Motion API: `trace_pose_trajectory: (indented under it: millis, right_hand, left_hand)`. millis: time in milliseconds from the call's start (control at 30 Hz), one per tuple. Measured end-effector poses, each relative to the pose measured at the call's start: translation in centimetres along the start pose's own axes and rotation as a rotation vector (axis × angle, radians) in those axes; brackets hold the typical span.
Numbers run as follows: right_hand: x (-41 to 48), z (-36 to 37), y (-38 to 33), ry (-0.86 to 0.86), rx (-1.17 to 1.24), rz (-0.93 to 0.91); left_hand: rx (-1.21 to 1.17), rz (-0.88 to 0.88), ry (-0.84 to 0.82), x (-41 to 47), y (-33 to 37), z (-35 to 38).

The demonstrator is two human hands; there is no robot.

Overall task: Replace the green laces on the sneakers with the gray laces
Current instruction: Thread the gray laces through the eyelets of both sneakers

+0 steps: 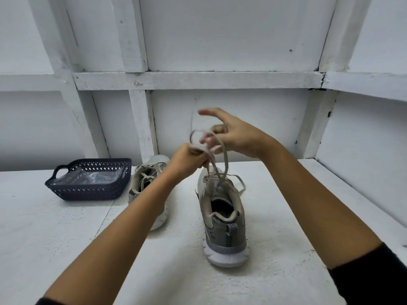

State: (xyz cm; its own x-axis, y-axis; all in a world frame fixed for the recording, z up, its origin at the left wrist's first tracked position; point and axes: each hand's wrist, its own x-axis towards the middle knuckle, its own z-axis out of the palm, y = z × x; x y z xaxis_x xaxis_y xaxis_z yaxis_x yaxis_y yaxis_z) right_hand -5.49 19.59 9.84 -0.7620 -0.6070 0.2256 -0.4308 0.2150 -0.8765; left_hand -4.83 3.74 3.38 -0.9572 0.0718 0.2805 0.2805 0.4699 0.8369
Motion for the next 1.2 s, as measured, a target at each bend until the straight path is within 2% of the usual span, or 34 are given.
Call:
trace_pose_trajectory:
  millis: [67, 133, 200, 233, 367, 433, 500, 633, 767, 933, 1033, 1200]
  right_hand:
    - [-0.2, -0.7, 2.7, 0.044, -0.178, 0.229]
    - [-0.2, -0.3, 5.2, -0.018, -0.414, 0.367]
    - [0.0, 1.1, 6.9, -0.100, -0.543, 0.361]
    - [0.3, 1.8, 7.4, -0.087, -0.566, 0.345]
    - [1.2, 2.9, 8.4, 0.086, -0.624, 0.319]
    - [1.5, 2.9, 9.0, 0.116, -0.558, 0.324]
    - [1.7, 2.8, 9.7, 0.158, -0.472, 0.323]
    - [2.4, 2.9, 10.1, 0.248, -0.325, 0.319]
    - [2.7, 2.7, 9.2, 0.313, -0.123, 0.277]
    - [2.5, 2.2, 3.9, 0.355, 0.140, 0.075]
    - [2.2, 2.0, 1.2, 0.350, 0.192, -0.036]
    - [2.3, 2.7, 1.3, 0.313, 0.256, -0.052]
  left_hand:
    - [0.022, 0.025, 0.010, -0.7, 0.1, 0.0]
    - [0.038, 0.060, 0.017, -1.2, 0.2, 0.4]
    - [0.067, 0.090, 0.035, -1.6, 0.2, 0.9]
    - [0.080, 0.112, 0.043, -1.7, 0.2, 1.2]
    - [0.075, 0.179, 0.116, -2.5, -0.8, 2.6]
    - [-0.026, 0.104, 0.138, -3.3, -1.9, 3.9]
    - [-0.138, -0.022, 0.054, -3.7, -2.8, 5.1]
    - [-0.004, -0.205, -0.085, -3.1, -3.6, 5.8]
    - [-0.071, -0.232, -0.111, -3.1, -3.7, 5.8]
    - [-0.057, -0.338, -0.143, -2.6, -4.0, 5.8]
    - [-0.051, -0.368, -0.158, -2.5, -3.9, 5.6]
    - [-0.062, -0.377, -0.190, -2.2, -4.1, 5.5]
